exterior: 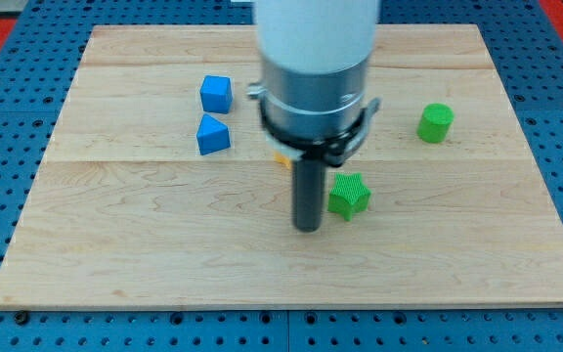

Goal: Slide the yellow hexagon to the bottom right of the blue cube

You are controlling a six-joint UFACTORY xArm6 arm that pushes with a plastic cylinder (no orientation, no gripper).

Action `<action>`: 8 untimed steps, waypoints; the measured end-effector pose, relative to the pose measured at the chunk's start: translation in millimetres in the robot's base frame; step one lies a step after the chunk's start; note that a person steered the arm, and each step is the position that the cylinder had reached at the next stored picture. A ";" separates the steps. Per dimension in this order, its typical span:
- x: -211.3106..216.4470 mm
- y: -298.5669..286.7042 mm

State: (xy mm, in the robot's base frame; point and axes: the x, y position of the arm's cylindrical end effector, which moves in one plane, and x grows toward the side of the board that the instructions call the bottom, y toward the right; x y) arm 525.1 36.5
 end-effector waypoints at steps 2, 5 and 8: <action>-77.2 73.0; -178.5 41.9; -260.9 36.9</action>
State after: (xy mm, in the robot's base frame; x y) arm 264.2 73.4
